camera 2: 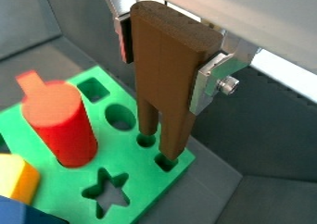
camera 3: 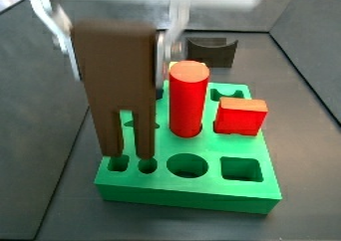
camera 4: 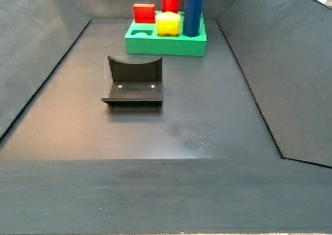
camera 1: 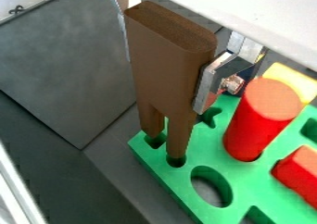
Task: Pick up the square-circle object. Move up. Place the square-circle object on the fixture. Regrasp the square-circle object. Rotate the square-circle object. Move to above the board. Insert the square-circle object.
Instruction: Insert the square-circle object.
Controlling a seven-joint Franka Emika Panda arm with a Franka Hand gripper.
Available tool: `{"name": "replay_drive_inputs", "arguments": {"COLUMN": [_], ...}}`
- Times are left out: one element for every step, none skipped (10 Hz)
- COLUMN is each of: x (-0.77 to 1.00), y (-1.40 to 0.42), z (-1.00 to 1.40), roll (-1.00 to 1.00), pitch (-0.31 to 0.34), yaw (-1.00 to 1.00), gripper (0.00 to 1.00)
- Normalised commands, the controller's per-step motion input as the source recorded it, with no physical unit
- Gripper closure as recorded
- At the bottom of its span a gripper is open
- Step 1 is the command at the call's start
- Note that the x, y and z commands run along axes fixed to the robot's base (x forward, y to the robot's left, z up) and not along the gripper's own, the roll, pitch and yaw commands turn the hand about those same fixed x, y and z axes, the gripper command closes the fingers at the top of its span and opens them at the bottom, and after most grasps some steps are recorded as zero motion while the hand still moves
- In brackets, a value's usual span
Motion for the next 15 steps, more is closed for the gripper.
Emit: {"name": "replay_drive_inputs", "arguments": {"x": [0.0, 0.05, 0.0, 0.0, 0.03, 0.08, 0.12, 0.11, 0.12, 0.14, 0.2, 0.28, 0.18, 0.0, -0.11], "y": [0.0, 0.0, 0.0, 0.0, 0.0, 0.0, 0.0, 0.0, -0.01, -0.01, -0.08, -0.17, -0.19, -0.22, -0.29], "z": [-0.36, -0.31, -0.2, -0.13, -0.16, -0.18, -0.18, -0.21, -0.2, -0.23, -0.25, -0.27, -0.32, -0.48, -0.52], "roll": [0.0, 0.0, 0.0, 0.0, 0.0, 0.0, -0.01, -0.02, -0.03, -0.02, -0.02, -0.01, 0.0, 0.0, 0.04], "pitch": [0.059, 0.076, 0.034, 0.003, 0.017, 0.023, 0.024, 0.013, 0.01, 0.017, 0.006, 0.0, 0.0, -0.02, -0.086], "yaw": [-0.02, -0.04, -0.08, -0.1, -0.08, -0.05, -0.06, -0.06, -0.06, -0.05, -0.03, -0.01, 0.0, 0.0, -0.01], "gripper": [1.0, 1.0, 1.0, 1.0, 1.0, 1.0, 1.0, 1.0, 1.0, 1.0, 1.0, 1.0, 1.0, 1.0, 1.0]}}
